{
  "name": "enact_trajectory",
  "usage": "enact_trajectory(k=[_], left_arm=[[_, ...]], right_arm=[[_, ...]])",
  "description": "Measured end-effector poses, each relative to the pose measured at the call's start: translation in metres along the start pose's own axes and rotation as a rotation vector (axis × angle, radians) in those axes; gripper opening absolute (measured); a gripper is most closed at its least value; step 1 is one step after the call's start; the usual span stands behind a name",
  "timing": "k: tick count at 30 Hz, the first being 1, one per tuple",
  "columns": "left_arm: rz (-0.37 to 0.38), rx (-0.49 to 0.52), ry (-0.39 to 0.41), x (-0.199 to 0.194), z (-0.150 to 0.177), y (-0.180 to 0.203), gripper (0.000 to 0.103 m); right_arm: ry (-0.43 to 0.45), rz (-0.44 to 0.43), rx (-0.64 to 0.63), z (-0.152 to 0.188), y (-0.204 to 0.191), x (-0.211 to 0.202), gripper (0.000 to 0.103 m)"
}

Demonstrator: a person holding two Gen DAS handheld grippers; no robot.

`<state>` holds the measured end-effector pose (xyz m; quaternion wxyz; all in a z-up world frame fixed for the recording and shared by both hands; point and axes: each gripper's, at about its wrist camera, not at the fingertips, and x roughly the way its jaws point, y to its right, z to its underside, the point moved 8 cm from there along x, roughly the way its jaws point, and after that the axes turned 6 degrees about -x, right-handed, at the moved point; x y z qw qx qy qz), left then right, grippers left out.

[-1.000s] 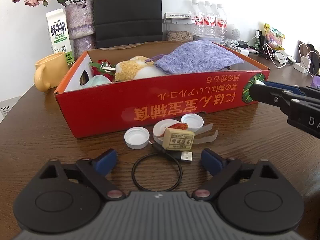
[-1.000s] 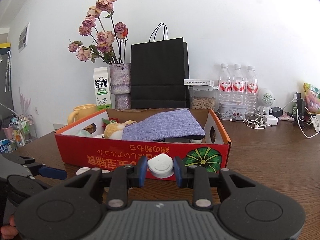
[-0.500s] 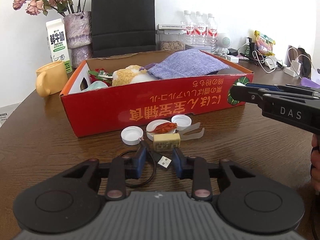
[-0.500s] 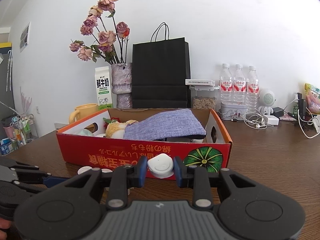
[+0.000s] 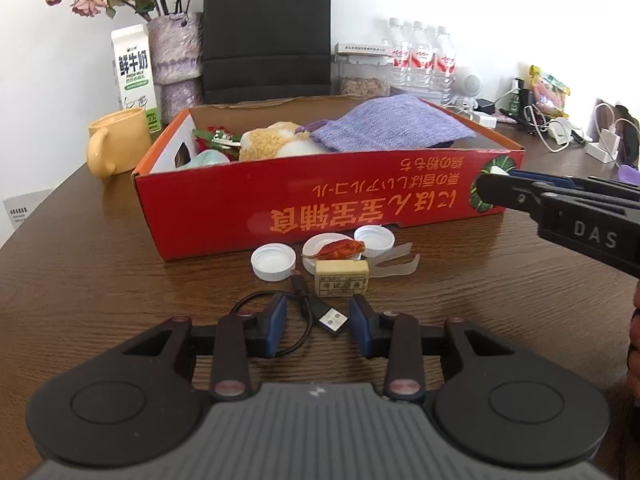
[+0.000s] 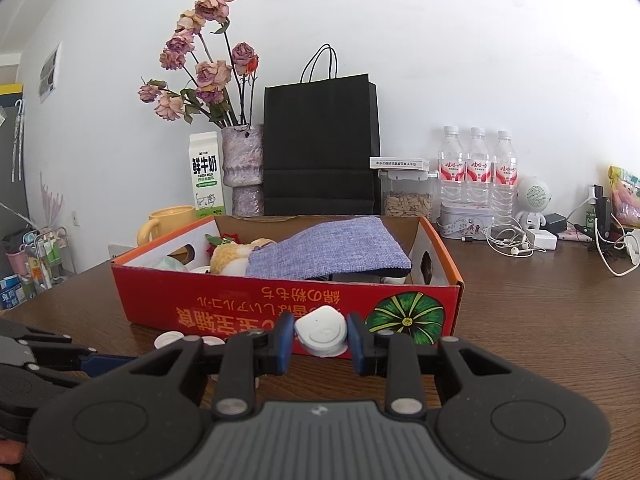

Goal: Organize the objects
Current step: 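Grasp the small black USB cable with the left tool while the right tool holds the cap, then carry cap and cable over the box while the right tool opens to drop the cap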

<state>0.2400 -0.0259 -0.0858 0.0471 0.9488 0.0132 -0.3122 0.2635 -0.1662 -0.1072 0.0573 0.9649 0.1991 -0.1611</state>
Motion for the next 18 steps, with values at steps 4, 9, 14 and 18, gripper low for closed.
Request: enact_trajectory(k=[4,9,14,18], left_arm=[[-0.018,-0.042,0.004,0.000,0.000,-0.005,0.026],[0.005,-0.054,0.013,-0.010,0.003,-0.006,0.026],[0.019,-0.056,0.070,-0.026,0.000,-0.008,0.026],[0.017,-0.057,0.111,-0.037,-0.007,-0.010,0.026]], right_arm=[[0.001,-0.001,0.000,0.000,0.000,0.000,0.028],[0.002,-0.001,-0.001,0.001,0.000,-0.001,0.028],[0.001,-0.001,-0.003,0.000,0.000,-0.001,0.028],[0.006,0.001,-0.005,-0.001,0.000,-0.001,0.028]])
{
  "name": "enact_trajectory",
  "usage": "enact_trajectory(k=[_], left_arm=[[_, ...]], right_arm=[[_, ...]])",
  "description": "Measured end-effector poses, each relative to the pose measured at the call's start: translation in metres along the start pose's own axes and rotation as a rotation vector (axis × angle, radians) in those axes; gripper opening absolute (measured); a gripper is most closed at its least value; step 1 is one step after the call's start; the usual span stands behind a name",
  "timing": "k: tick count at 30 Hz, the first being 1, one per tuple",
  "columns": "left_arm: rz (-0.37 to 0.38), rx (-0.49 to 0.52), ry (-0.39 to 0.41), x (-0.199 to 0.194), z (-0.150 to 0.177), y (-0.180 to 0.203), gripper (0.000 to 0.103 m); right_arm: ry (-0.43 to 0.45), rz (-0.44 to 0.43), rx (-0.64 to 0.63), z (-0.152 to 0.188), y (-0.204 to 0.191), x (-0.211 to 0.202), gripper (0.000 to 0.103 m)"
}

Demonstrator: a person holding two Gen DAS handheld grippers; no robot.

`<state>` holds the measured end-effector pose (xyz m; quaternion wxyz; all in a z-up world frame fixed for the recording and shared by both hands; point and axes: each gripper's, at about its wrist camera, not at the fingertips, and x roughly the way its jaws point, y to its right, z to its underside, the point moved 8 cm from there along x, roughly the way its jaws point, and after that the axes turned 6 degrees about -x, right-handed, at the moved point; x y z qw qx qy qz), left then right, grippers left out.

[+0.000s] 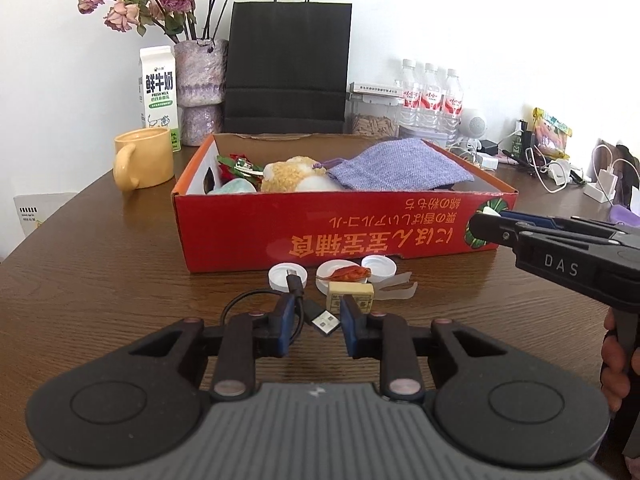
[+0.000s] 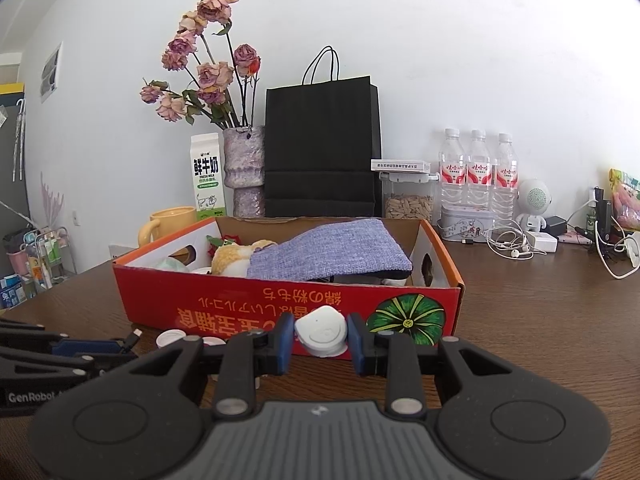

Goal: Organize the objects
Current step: 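Carry cap and cable over the box while the right tool opens to drop the cap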

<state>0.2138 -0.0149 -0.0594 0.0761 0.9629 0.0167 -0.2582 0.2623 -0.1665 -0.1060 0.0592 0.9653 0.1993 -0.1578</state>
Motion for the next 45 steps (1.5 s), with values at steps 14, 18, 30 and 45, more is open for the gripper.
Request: enact_trajectory(k=[14,18,30,45], left_arm=[[0.024,-0.007,0.140,-0.008,-0.049,0.001,0.026],[0.028,-0.014,0.176,-0.003,-0.069,0.003,0.026],[0.023,-0.045,0.236,0.035,-0.116,0.010,0.026],[-0.026,-0.094,0.219,0.097,-0.136,0.002,0.026]], right_arm=[[0.071,0.001,-0.029,-0.014,-0.007,-0.007,0.027],[0.092,-0.003,-0.038,-0.029,-0.010,-0.002,0.027],[0.130,0.025,-0.051,-0.082,-0.009,0.048,0.027],[0.080,0.091,0.003,-0.089,0.022,0.123,0.027]])
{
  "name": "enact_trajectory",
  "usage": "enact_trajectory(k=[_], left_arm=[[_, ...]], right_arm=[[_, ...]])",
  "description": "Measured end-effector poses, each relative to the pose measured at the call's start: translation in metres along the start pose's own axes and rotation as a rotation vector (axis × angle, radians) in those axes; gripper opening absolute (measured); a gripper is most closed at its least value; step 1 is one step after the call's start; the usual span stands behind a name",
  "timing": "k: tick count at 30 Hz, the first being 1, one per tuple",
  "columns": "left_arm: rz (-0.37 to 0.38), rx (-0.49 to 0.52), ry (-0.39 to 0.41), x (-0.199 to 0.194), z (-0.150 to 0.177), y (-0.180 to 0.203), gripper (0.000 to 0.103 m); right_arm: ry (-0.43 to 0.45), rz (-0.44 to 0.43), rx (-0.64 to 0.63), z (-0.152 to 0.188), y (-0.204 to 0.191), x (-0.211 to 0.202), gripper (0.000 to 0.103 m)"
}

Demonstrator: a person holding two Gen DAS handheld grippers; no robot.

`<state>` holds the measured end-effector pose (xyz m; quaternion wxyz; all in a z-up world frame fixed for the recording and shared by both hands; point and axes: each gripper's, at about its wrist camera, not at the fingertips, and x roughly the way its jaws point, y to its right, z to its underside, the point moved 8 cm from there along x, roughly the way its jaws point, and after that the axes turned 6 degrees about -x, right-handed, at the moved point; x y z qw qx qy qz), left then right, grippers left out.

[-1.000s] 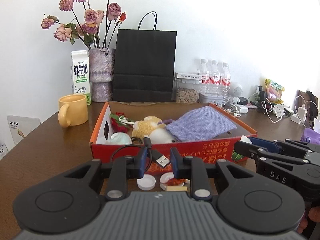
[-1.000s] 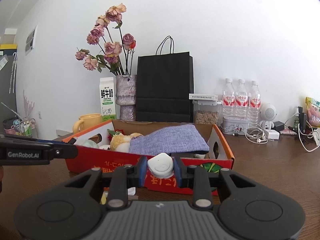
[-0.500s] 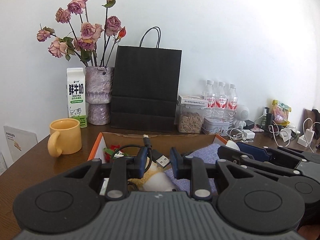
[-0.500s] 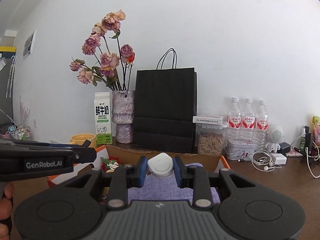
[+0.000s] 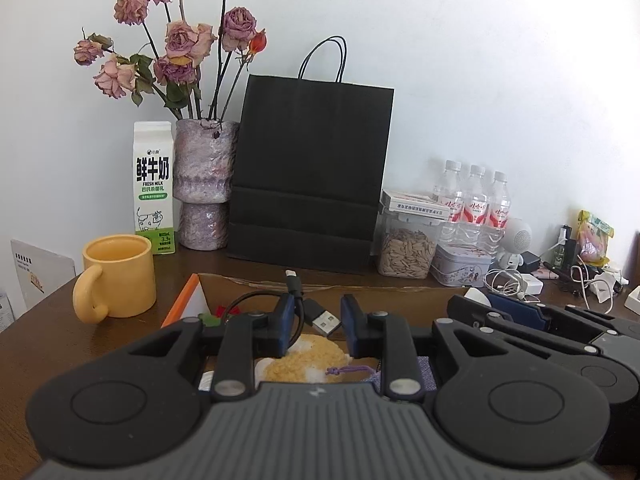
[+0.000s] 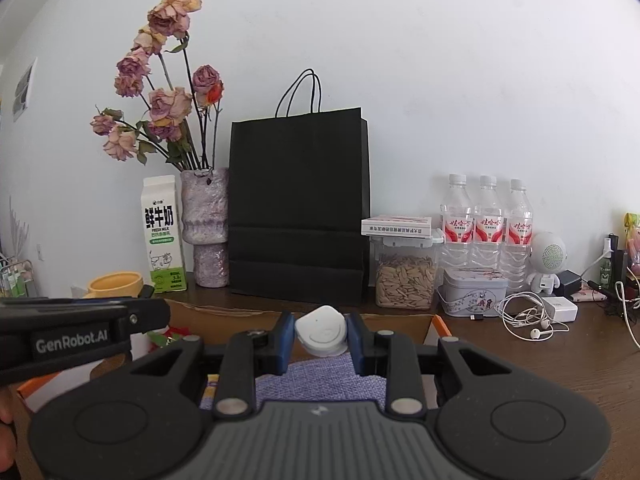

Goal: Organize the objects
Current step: 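Carry cap and cable over the box while the right tool opens to drop the cap, then lower the USB cable into the box and open the left tool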

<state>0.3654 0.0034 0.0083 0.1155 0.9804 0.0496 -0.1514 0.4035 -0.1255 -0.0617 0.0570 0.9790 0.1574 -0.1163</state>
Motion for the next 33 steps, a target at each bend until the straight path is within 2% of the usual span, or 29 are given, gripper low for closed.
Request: enact_trajectory(k=[1,3,4,5,6,7,8,12,23,33], left_arm=[[0.000,-0.005,-0.007,0.002,0.002,-0.002,0.028],[-0.003,-0.009,-0.014,0.003,0.004,-0.005,0.041],[-0.003,-0.015,-0.007,0.002,0.005,-0.007,0.052],[-0.004,-0.018,0.003,0.000,0.004,-0.008,0.068],[-0.006,-0.017,0.011,-0.002,0.004,-0.009,0.078],[-0.011,-0.016,0.025,-0.004,0.003,-0.010,0.096],[-0.019,-0.018,0.045,-0.008,0.001,-0.011,0.103],[-0.031,-0.025,0.069,-0.014,-0.002,-0.013,0.103],[-0.029,-0.028,0.055,-0.018,0.004,-0.017,0.103],[-0.008,0.017,0.062,-0.044,0.023,-0.027,0.103]], right_arm=[[-0.007,0.010,0.004,0.002,0.003,0.001,0.027],[-0.017,0.032,0.003,0.006,0.007,0.002,0.032],[-0.021,0.046,0.002,0.007,0.009,0.001,0.040],[-0.022,0.058,0.002,0.008,0.012,0.000,0.053],[-0.023,0.071,0.001,0.009,0.014,-0.001,0.063],[-0.019,0.088,0.000,0.010,0.016,-0.004,0.079],[-0.012,0.104,0.000,0.010,0.017,-0.006,0.091],[0.003,0.135,0.004,0.009,0.022,-0.012,0.102],[-0.011,0.111,-0.022,0.012,0.013,-0.019,0.103],[-0.005,0.060,-0.057,0.022,0.003,-0.052,0.103]])
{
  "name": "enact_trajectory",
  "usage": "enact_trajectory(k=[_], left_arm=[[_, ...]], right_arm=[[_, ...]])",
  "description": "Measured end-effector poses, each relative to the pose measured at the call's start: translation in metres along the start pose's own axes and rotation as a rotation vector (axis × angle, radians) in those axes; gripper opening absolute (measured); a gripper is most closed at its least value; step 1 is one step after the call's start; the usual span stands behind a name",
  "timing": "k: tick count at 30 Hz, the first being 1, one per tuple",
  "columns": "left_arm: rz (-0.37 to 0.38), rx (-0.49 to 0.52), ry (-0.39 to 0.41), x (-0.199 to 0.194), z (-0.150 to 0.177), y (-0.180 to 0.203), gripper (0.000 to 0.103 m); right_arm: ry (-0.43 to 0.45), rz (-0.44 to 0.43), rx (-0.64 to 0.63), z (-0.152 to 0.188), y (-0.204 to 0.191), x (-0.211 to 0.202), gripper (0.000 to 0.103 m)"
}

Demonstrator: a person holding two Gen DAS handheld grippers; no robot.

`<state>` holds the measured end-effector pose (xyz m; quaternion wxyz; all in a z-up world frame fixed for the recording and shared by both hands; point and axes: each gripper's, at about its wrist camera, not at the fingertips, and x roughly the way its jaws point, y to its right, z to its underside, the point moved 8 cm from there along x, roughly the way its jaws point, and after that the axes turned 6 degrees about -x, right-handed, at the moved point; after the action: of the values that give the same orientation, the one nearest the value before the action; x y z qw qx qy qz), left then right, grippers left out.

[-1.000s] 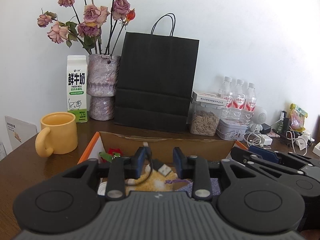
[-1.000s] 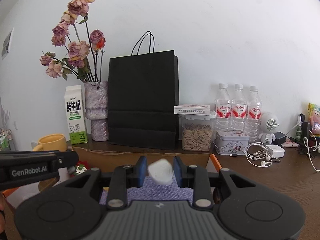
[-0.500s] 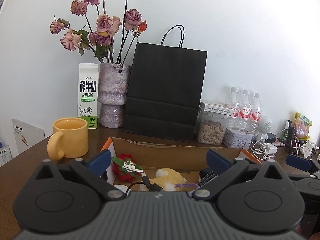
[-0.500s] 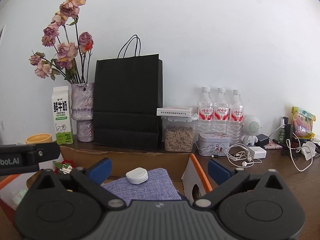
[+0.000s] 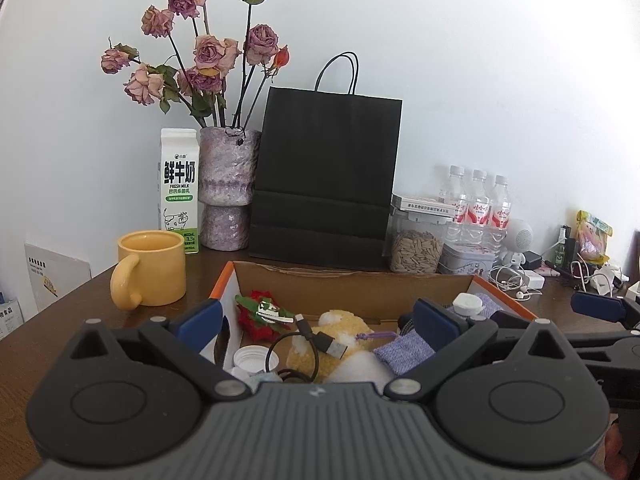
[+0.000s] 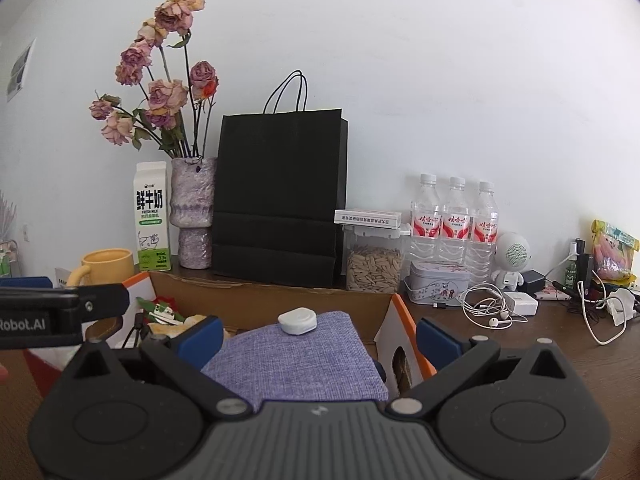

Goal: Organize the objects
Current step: 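Lower the USB cable into the box and open the left tool, then withdraw both tools from the box toward the remaining caps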

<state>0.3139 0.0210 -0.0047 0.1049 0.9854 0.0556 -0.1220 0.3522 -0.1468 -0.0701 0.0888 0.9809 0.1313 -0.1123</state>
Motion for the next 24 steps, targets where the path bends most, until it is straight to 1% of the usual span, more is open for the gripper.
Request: enact_trajectory(k=[7,9,15,19,24], left_arm=[[0.013,0.025,0.014,-0.024,0.014,-0.012,0.103],[0.017,0.022,0.004,-0.029,0.017,-0.015,0.103],[0.011,0.001,-0.076,-0.036,0.034,-0.029,0.103],[0.019,0.007,-0.116,-0.043,0.044,-0.030,0.103],[0.038,0.042,-0.175,-0.048,0.055,-0.020,0.103]], right_arm=[[0.008,-0.037,-0.027,0.015,-0.008,-0.031,0.103],[0.000,-0.052,-0.035,0.021,-0.011,-0.038,0.103],[-0.019,-0.098,-0.080,0.034,-0.025,-0.053,0.103],[-0.049,-0.122,-0.082,0.040,-0.028,-0.057,0.103],[-0.083,-0.106,-0.057,0.047,-0.022,-0.058,0.103]])
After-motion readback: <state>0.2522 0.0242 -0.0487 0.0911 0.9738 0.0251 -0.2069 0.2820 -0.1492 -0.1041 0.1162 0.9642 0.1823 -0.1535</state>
